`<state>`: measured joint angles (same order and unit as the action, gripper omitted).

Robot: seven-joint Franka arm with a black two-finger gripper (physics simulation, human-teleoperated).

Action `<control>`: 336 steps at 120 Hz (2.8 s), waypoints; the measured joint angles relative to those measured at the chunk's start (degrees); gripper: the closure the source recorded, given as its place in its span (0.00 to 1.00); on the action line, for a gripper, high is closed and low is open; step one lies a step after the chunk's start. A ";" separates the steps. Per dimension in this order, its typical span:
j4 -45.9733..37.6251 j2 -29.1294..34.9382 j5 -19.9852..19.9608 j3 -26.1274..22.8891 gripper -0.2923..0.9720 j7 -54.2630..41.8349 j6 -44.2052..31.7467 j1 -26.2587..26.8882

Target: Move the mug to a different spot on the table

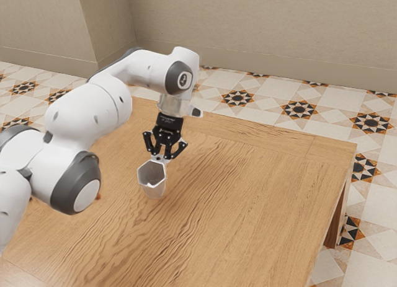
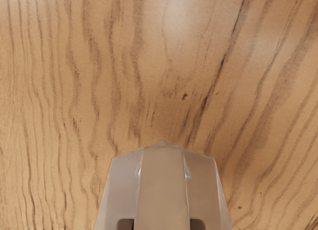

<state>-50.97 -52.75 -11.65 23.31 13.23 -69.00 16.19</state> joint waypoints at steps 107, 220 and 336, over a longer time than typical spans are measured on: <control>2.04 -2.31 -0.31 -5.44 0.75 1.34 -3.04 -6.34; -0.69 -2.61 -0.56 -7.67 0.52 1.74 -12.31 -7.39; -33.71 42.34 5.86 -8.48 0.24 -4.54 -21.17 -2.38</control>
<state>-84.67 -10.40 -5.78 14.83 8.69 -90.17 13.81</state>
